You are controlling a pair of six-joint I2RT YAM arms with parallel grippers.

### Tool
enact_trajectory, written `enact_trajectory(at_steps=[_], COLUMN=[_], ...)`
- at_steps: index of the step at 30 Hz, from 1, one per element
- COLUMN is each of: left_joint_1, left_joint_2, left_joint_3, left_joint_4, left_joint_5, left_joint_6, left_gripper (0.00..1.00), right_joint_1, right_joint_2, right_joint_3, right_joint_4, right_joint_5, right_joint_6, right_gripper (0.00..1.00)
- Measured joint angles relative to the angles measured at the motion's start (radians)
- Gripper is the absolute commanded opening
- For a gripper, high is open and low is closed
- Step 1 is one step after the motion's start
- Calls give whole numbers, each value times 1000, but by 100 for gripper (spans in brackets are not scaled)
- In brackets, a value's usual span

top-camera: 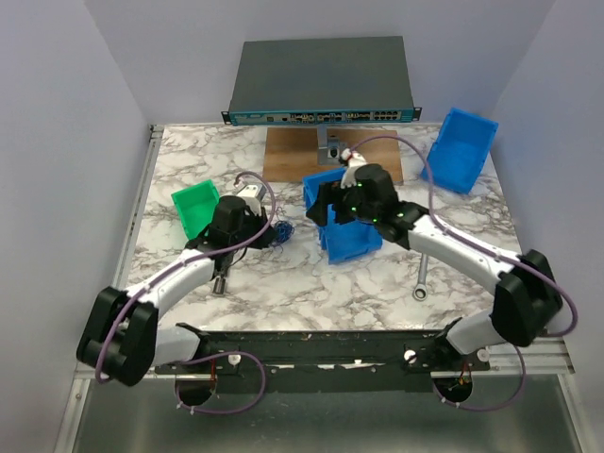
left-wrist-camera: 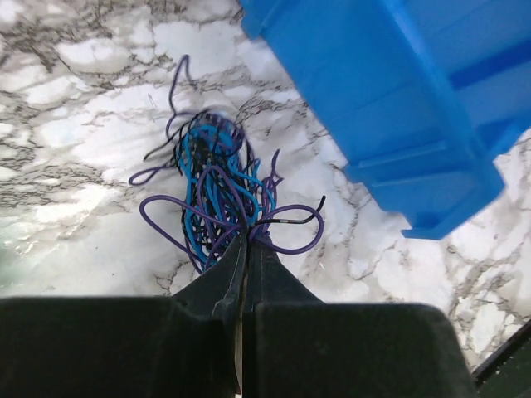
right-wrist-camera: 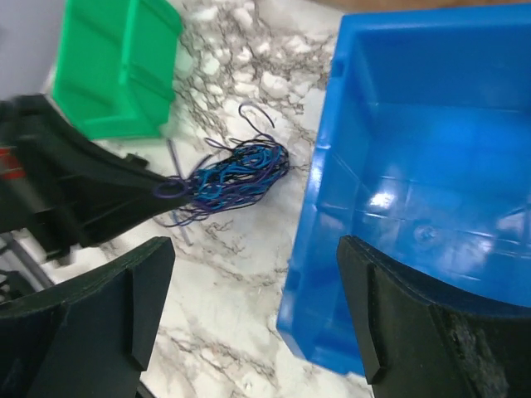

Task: Untangle the cables
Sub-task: Move the cable to the center of the board, then move the bin to the center of the board, then untie the cable.

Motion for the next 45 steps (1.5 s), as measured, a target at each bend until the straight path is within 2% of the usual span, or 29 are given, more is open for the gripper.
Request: enact_trajectory(at_steps=[4, 8, 15, 19, 25, 36, 45], left_joint_1=[5, 5, 5, 5, 5, 5, -22], left_joint_2=[-142, -228, -330, -380, -355, -196, -141], left_joint_3=[-53, -114, -226, -281, -285, -235, -235], left_joint_4=[3, 16, 54, 107, 142, 156, 179], left_joint_5=[-7, -27, -82, -96, -85, 28, 106], left_joint_6=[-21, -39, -38, -37, -36, -35, -69], left_gripper=[0, 0, 0, 0, 0, 0, 0], right_joint_1=[101, 154, 181, 191, 170, 12, 26], right_joint_2=[161, 236, 363, 395, 444, 474, 315], right_joint_3=[84, 143, 201, 220, 237, 235, 91], right_joint_4=[-36, -41, -22, 0, -39, -106, -107], right_joint_5=[64, 77, 87, 142, 272, 290, 237], right_joint_6=[-21, -31, -18, 10, 31, 11, -3], right_gripper=[87, 87, 87, 88, 88, 90, 91])
